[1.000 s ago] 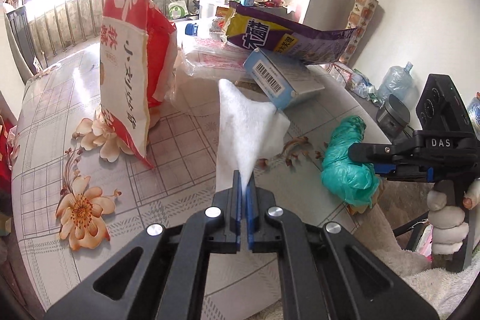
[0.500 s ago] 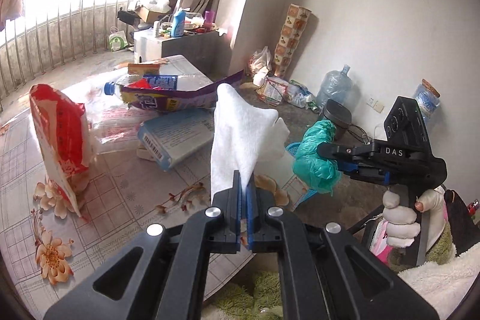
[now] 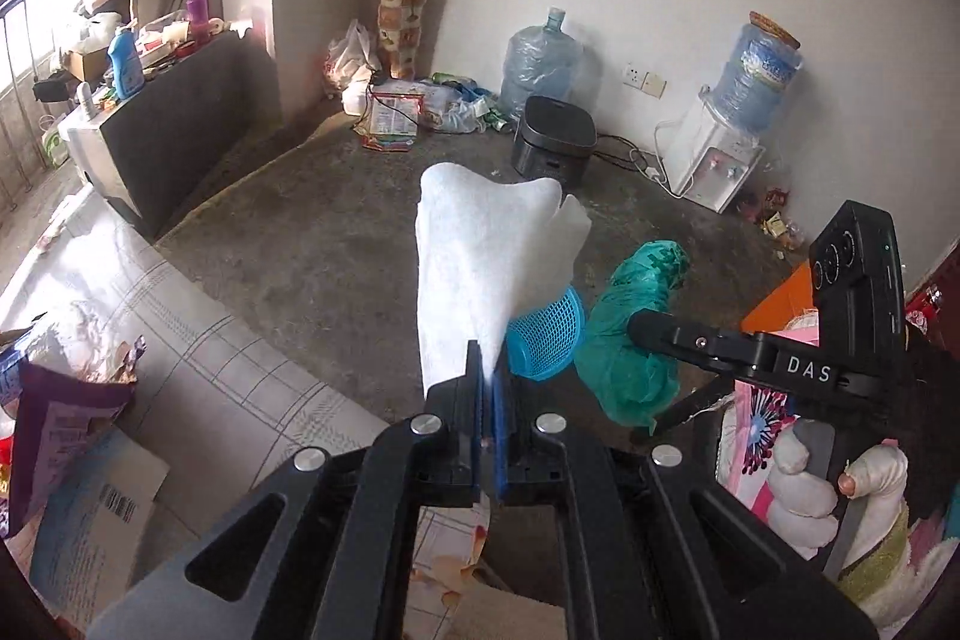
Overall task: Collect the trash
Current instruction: 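Carry the green bag and white tissue to the blue wastebasket and release both, then move both tools back over the table toward the snack bag and box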
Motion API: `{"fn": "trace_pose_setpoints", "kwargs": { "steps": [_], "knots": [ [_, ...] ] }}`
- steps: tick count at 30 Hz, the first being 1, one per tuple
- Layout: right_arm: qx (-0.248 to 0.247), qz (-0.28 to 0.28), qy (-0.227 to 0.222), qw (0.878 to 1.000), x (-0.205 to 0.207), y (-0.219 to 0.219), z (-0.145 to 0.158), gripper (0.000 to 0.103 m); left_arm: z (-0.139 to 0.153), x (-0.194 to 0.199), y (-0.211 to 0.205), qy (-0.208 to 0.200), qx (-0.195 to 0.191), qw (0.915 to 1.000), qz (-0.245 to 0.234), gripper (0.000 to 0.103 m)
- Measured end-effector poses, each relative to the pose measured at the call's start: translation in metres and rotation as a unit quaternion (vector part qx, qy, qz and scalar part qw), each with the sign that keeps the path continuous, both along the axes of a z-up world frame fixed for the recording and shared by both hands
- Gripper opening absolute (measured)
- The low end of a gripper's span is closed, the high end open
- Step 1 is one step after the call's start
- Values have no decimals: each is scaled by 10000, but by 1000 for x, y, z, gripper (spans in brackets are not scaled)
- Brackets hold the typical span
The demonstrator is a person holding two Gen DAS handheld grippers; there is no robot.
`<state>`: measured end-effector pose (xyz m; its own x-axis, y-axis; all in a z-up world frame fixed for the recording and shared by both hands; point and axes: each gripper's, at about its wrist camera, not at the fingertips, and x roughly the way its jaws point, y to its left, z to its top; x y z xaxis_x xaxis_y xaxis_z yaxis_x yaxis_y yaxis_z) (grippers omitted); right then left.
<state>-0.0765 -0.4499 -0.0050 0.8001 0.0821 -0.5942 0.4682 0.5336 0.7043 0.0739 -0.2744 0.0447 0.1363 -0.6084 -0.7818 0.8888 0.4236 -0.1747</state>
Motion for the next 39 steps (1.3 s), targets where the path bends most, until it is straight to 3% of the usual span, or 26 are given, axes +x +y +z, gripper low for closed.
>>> {"fn": "trace_pose_setpoints", "kwargs": {
  "steps": [6,11,12,13,14,18,21,24,30,32,36,39],
  "knots": [
    [415,-614,534,9958,24,-55,-57,41,-72,36,-122,760,741,9936,-379,2],
    [801,-852,962,9885,43,-104,-106,45,-136,54,-199,946,1347,9847,-568,4],
    [837,-888,1054,9869,46,-113,-116,49,-147,53,-213,973,1439,9827,-642,6],
    [861,-938,1166,9850,45,-121,-125,52,-158,52,-225,967,1530,9809,-714,20],
    [863,-986,1302,9828,50,-129,-137,62,-165,52,-235,911,1596,9803,-722,39],
    [796,-1201,1891,9713,55,-144,-170,66,-173,55,-251,792,1346,9861,-561,47],
    [728,-1310,1815,9719,45,-137,-166,66,-160,57,-247,901,1094,9887,-485,51],
    [430,-1376,1676,9753,39,-126,-146,66,-133,52,-234,695,759,9931,-558,53],
    [-613,-1472,1276,9789,30,-96,-80,66,-61,41,-181,478,-120,9977,-456,60],
    [-1039,-1452,1110,9776,27,-81,-53,67,-32,33,-154,352,-503,9973,-406,67],
    [-1936,-1377,757,9684,21,-44,0,79,20,15,-92,-52,-1229,9920,-267,82],
    [-2794,-1377,517,9488,14,-11,37,95,54,-1,-40,-420,-1725,9841,-100,96]
  ]
}}
